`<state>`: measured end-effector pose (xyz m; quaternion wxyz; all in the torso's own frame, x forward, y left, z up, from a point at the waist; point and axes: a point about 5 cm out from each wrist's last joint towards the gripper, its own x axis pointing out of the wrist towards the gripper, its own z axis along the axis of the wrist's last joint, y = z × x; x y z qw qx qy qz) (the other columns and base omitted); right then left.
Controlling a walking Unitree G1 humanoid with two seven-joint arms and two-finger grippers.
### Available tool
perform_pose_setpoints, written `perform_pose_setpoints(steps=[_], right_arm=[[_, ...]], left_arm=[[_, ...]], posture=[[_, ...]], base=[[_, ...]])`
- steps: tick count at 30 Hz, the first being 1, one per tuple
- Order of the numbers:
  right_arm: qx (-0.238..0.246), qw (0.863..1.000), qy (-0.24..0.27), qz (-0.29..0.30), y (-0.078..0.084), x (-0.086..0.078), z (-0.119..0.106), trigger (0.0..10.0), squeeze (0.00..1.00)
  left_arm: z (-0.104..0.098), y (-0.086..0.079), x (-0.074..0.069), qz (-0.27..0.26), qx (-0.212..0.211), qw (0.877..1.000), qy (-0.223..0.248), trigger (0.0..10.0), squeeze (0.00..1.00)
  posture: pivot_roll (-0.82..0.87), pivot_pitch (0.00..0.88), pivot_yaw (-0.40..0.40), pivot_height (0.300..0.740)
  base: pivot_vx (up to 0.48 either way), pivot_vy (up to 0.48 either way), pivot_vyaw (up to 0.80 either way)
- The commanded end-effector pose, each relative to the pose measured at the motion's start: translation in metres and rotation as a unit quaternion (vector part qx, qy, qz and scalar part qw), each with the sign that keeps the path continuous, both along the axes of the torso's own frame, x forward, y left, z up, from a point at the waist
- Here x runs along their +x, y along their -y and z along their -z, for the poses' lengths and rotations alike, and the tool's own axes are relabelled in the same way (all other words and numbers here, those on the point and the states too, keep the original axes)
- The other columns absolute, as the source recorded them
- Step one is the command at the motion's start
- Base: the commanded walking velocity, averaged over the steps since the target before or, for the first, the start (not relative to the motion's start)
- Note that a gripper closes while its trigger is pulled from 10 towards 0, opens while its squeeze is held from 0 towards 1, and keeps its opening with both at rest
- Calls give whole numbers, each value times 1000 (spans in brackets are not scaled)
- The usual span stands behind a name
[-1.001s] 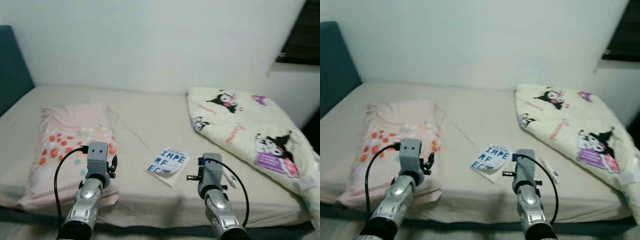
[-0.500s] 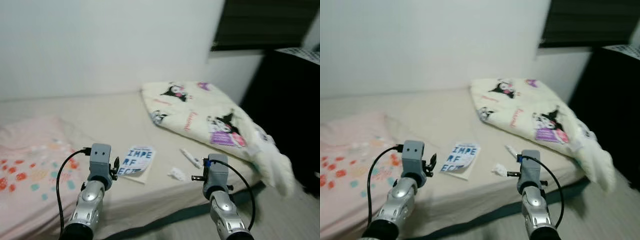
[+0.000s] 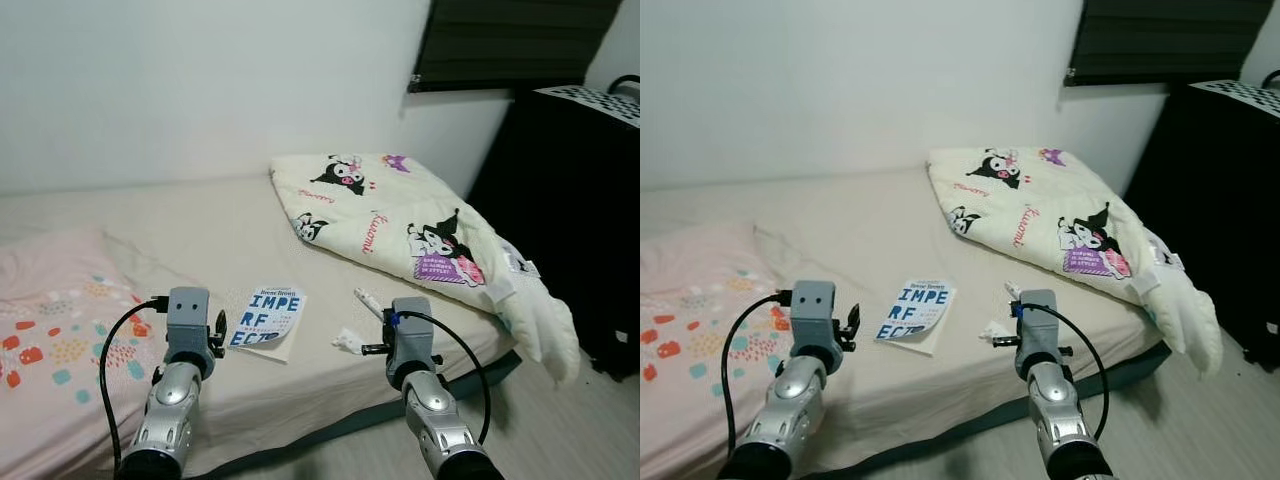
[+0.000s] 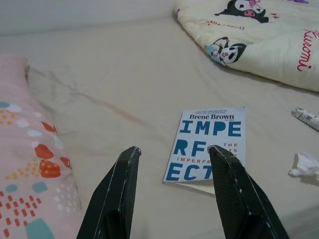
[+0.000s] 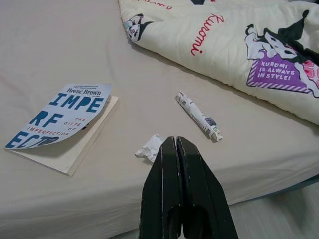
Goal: Clean up the room
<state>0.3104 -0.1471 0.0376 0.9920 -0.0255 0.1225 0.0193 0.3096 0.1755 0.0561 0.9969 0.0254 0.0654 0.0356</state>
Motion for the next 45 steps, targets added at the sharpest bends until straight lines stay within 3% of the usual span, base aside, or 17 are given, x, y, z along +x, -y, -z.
perform_pose_setpoints(steps=[1,12,41,45], right_arm=[[-4,1000,0,-2,2,0,0,10000,0],[-5,1000,0,-6,1,0,0,10000,0],[-14,1000,9,-9,1,3,-3,10000,0],[-38,999,11,-26,-1,4,-5,10000,0]], left_arm=[[-2,1,1,1,3,1000,6,10000,0],[-5,3,2,7,6,1000,13,10000,0],[-8,8,8,18,8,1000,18,10000,0],[-7,7,7,17,8,1000,17,10000,0]], posture=[[13,0,-81,740],[23,0,-86,740],[9,0,-92,740],[10,0,-94,740]], base=[[0,0,0],[0,50,0],[0,418,0],[0,412,0]])
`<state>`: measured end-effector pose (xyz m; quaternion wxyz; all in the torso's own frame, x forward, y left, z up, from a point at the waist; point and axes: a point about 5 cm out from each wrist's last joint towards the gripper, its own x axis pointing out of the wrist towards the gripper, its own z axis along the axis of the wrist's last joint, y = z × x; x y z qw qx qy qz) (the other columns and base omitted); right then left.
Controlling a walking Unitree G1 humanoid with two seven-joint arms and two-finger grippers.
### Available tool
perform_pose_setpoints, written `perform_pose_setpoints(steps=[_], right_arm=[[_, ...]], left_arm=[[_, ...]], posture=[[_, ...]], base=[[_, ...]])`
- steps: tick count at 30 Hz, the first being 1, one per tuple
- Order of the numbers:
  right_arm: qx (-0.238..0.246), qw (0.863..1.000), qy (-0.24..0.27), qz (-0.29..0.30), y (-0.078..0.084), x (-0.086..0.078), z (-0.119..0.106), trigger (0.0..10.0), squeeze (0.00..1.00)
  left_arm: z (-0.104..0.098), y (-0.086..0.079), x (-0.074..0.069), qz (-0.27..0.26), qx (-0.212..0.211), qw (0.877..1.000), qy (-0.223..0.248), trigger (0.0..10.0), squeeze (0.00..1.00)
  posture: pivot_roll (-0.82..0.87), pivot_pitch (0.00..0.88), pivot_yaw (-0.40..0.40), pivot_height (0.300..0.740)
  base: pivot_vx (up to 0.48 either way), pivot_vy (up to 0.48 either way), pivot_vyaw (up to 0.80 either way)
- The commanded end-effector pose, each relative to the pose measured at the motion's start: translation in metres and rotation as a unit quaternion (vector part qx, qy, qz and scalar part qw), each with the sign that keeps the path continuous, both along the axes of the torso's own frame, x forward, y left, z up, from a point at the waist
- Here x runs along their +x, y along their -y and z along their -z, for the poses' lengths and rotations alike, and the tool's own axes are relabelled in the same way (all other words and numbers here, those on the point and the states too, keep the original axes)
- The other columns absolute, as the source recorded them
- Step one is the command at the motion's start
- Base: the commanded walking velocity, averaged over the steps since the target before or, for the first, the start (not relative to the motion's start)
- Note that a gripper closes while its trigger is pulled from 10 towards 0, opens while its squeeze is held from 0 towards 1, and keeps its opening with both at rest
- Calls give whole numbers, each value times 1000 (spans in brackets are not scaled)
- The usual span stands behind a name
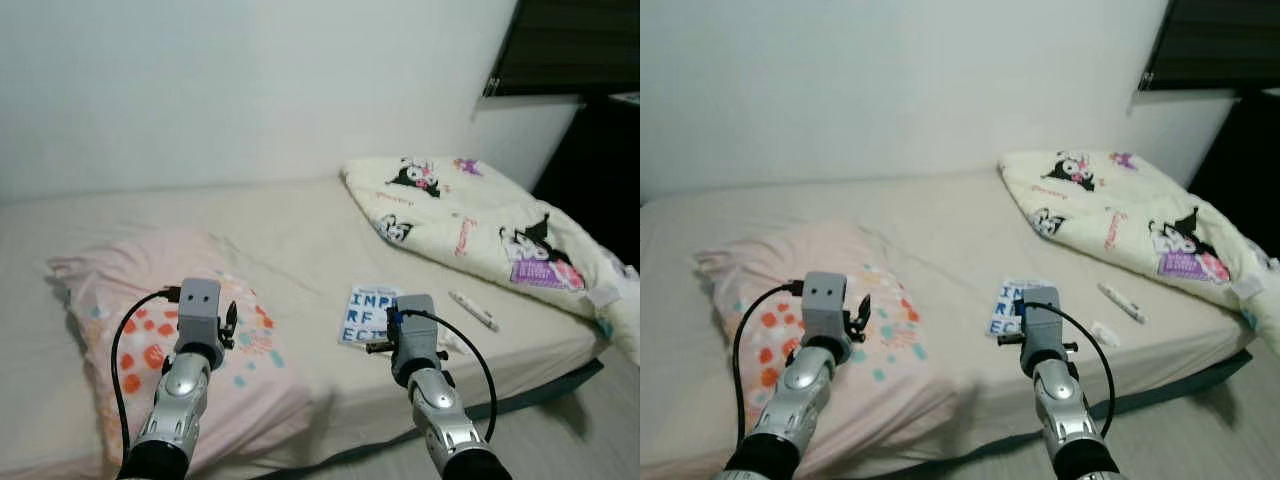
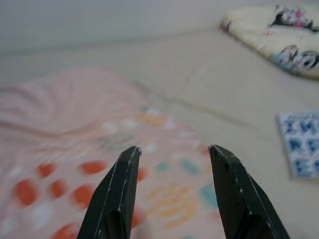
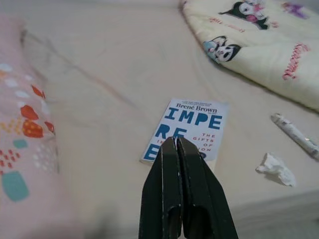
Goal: Clean up the room
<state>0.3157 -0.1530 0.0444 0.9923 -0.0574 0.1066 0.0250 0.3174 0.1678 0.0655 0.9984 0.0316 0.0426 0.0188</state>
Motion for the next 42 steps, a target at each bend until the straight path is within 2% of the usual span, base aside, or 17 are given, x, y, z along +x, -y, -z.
perform_pose_setpoints(steps=[1,7,10,12,15,29,31,37,42], right_arm=[[-26,999,0,-28,-10,-1,1,10000,0],[-34,998,3,-44,-16,0,0,10000,0],[-21,998,9,-57,-20,0,-1,10000,0],[9,998,15,-68,-24,-1,-3,10000,0],[-2,997,17,-74,-24,0,-3,10000,0],[14,996,25,-80,-29,2,-6,10000,0],[18,996,24,-78,-29,2,-5,10000,0],[24,997,23,-73,-28,0,-4,10000,0],[27,997,22,-69,-27,0,-3,10000,0]], left_arm=[[2,-1,-1,-1,3,1000,-5,10000,0],[2,-3,-1,-3,3,1000,-5,10000,0],[2,-5,-1,-8,4,1000,-3,10000,0],[2,-7,-2,-13,2,1000,-3,10000,0],[1,-9,-2,-18,5,1000,0,10000,0],[0,-5,-8,-23,11,1000,9,10000,0],[1,-4,-9,-19,26,999,9,10000,0],[0,0,-8,-3,12,1000,6,10000,0],[-1,1,-8,-1,16,1000,8,10000,0]], posture=[[11,0,-94,740],[16,0,-96,740],[25,0,-100,740],[29,0,-102,740],[33,0,-104,740],[57,0,-115,740],[61,0,-114,740],[59,0,-109,740],[56,0,-106,740]], base=[[0,412,800],[0,411,800],[0,412,752],[0,377,0],[0,230,0],[0,-480,0],[0,-480,0],[0,0,0],[0,0,0]])
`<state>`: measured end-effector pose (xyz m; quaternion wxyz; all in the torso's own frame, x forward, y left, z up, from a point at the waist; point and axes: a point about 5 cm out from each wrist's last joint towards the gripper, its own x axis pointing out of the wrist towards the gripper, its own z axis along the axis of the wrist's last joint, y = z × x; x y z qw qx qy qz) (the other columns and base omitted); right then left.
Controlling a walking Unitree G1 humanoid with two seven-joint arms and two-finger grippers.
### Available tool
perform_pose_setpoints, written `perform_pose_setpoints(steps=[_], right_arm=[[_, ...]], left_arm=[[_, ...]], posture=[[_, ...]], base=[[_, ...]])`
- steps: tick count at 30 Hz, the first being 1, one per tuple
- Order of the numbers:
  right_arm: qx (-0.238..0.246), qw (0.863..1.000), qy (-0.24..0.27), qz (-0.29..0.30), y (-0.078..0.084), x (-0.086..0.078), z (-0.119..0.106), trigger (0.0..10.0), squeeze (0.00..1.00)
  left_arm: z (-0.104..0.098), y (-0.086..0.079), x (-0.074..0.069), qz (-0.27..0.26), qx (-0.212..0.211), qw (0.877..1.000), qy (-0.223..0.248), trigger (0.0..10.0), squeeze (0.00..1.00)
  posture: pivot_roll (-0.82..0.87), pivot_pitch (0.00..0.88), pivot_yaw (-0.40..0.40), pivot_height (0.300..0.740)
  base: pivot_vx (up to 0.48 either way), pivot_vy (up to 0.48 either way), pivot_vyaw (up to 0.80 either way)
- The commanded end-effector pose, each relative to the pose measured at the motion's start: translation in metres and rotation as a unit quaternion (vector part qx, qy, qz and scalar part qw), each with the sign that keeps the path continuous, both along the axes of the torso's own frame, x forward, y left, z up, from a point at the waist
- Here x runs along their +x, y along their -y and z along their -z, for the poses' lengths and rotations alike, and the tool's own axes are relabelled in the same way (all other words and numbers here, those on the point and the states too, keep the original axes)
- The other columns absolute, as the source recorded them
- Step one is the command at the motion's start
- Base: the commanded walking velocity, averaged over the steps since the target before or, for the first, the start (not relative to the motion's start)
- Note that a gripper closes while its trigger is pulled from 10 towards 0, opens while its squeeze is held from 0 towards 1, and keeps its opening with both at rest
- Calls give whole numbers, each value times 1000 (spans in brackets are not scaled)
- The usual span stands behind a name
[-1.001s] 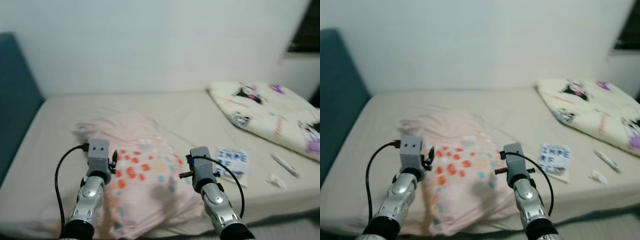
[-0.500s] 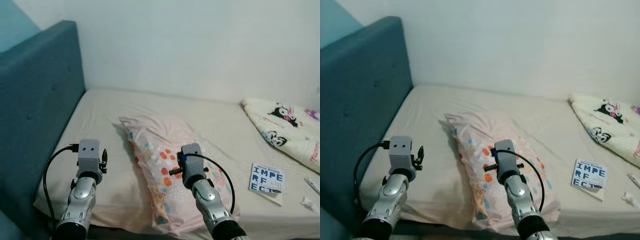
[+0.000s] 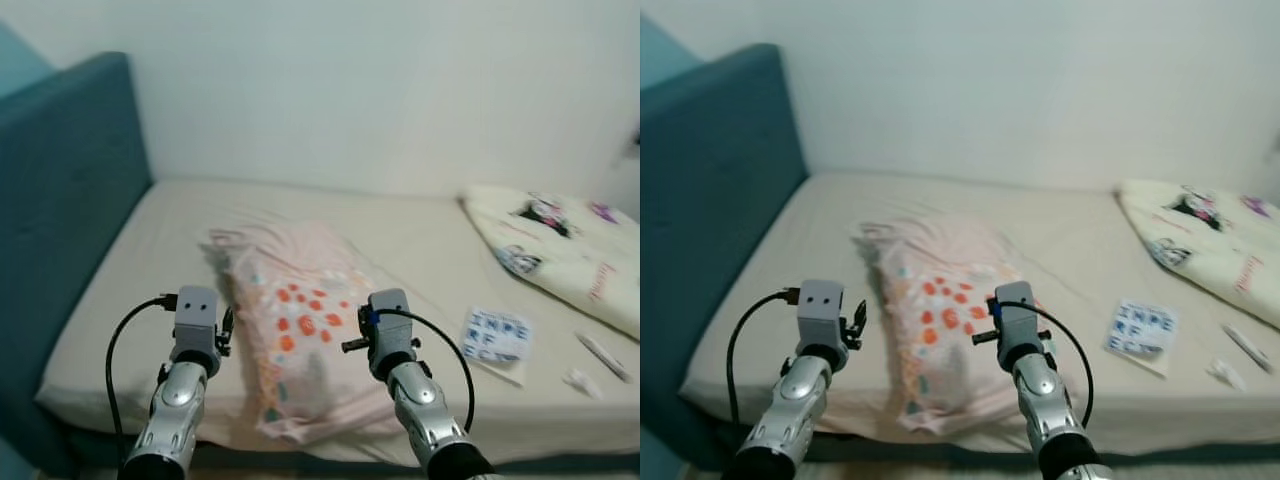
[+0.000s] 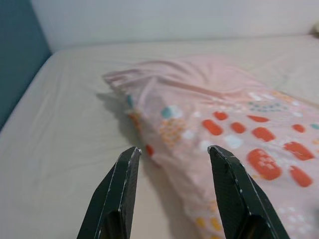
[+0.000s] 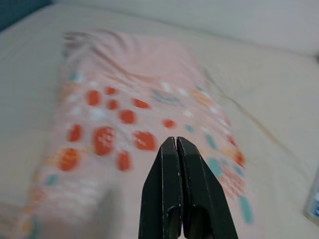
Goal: Clean up the room
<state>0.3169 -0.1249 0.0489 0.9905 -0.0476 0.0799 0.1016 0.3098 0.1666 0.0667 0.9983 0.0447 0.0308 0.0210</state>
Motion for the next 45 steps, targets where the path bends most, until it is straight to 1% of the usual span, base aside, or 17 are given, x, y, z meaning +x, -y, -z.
perform_pose_setpoints(steps=[1,7,10,14,17,20,27,28,38,43,45], right_arm=[[11,1000,-4,12,3,-1,2,10000,0],[15,1000,-11,21,6,-1,3,10000,0],[13,1000,-13,24,8,-2,4,10000,0],[-1,1000,-13,22,9,-3,5,10000,0],[-14,1000,-9,11,8,-5,5,10000,0],[-8,1000,-5,12,8,-5,4,10000,0],[-5,1000,-5,15,10,-3,3,10000,0],[-5,1000,-5,16,11,-3,2,10000,0],[-1,1000,-5,20,10,-3,2,10000,0],[-23,1000,-3,7,8,-3,1,10000,0],[-31,1000,0,1,7,-3,1,10000,0]], left_arm=[[0,1,0,2,2,1000,-3,10000,0],[-3,5,2,11,3,1000,1,10000,0],[-6,7,3,16,-2,1000,7,10000,0],[-10,11,3,24,-11,1000,17,10000,0],[-11,14,3,28,-14,999,19,10000,0],[-11,14,3,26,-16,999,20,10000,0],[-12,14,3,21,-23,999,23,10000,0],[-13,13,3,21,-33,999,27,10000,0],[-15,8,2,17,-34,999,32,10000,0],[-15,7,4,16,-35,999,32,10000,0],[-17,8,4,16,-38,999,35,10000,0]], posture=[[56,0,-106,740],[52,0,-100,740],[52,0,-100,740],[37,0,-92,740],[31,0,-95,740],[28,0,-98,740],[27,0,-100,740],[27,0,-101,740],[24,0,-95,740],[26,0,-97,740],[27,0,-98,740]], base=[[0,0,0],[0,0,0],[0,0,0],[0,0,0],[0,0,800],[166,0,267],[253,0,0],[0,0,0],[0,0,0],[0,0,0],[0,0,753]])
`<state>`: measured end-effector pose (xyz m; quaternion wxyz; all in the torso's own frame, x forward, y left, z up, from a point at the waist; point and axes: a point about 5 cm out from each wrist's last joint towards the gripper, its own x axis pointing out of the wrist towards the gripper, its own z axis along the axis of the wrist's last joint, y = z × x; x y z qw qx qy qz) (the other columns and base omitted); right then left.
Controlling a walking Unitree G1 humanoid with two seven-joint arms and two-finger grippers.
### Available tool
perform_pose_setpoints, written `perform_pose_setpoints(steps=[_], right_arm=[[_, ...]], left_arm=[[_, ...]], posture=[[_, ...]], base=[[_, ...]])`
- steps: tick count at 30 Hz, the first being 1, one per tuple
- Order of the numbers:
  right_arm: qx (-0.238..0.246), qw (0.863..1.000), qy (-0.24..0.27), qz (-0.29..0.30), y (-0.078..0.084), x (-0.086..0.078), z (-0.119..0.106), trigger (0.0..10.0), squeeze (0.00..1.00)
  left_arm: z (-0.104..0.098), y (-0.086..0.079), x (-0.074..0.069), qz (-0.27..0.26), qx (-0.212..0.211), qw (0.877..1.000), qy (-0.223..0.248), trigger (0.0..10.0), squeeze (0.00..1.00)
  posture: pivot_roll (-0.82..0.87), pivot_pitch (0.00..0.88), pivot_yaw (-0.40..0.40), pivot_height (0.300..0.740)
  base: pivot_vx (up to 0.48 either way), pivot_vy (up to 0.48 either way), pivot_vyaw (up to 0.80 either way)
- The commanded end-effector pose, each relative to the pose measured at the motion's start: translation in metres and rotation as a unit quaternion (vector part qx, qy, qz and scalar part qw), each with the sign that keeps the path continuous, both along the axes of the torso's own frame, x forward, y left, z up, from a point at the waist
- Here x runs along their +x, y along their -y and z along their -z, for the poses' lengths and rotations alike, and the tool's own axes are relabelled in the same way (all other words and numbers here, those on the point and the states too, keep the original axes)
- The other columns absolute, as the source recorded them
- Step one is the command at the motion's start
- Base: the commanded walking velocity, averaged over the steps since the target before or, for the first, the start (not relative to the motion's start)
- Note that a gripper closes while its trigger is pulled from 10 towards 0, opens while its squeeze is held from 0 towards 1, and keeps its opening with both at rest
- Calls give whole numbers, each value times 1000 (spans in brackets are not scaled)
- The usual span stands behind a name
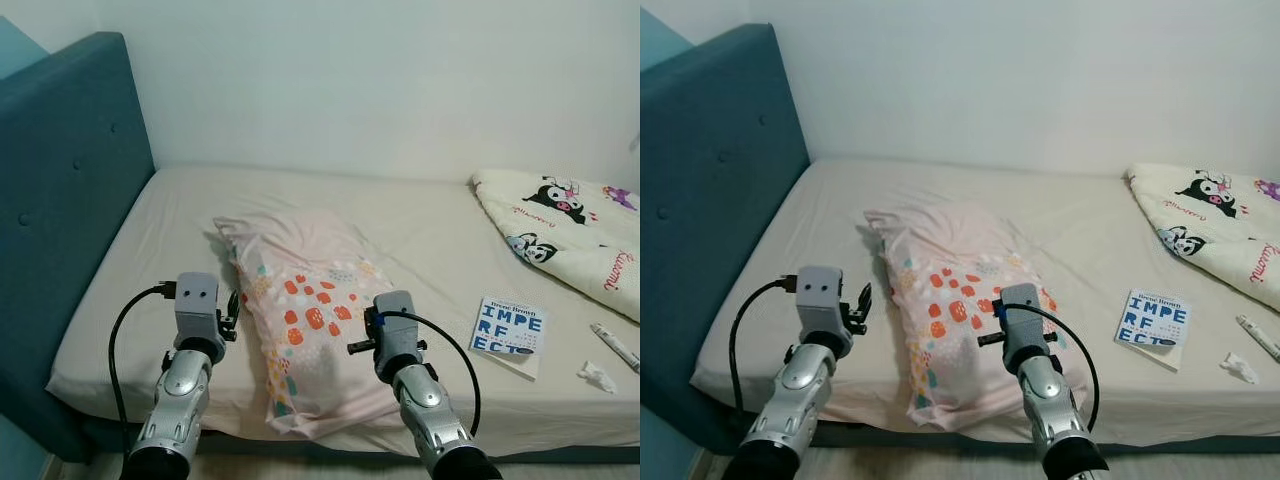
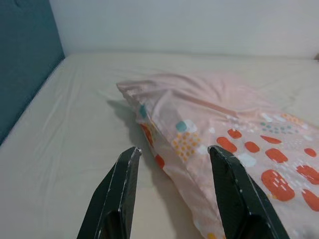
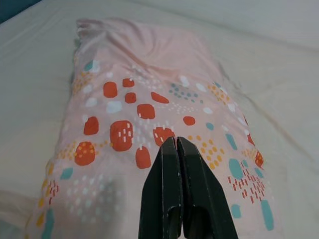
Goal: Clean up the room
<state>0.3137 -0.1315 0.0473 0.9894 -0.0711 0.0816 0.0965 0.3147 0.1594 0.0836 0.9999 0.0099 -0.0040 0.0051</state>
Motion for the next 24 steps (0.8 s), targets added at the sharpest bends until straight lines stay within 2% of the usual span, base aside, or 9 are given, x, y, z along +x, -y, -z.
perform_pose_setpoints(steps=[1,3,7,21,24], right_arm=[[-3,1000,1,-1,0,1,-1,10000,0],[4,1000,4,2,-1,1,-2,10000,0],[20,1000,-1,9,1,2,-2,10000,0],[16,1000,-4,13,3,0,0,10000,0],[15,1000,-4,15,4,0,0,10000,0]], left_arm=[[0,1,-1,1,-5,1000,1,10000,0],[-1,1,-1,2,-6,1000,3,10000,0],[0,2,-1,2,-8,1000,2,10000,0],[0,2,0,5,-10,1000,1,10000,0],[-1,4,0,11,-21,1000,9,10000,0]], posture=[[28,0,-99,740],[28,0,-99,740],[29,0,-99,740],[21,0,-93,740],[21,0,-93,740]], base=[[334,0,800],[334,0,800],[345,0,0],[315,0,0],[87,0,0]])
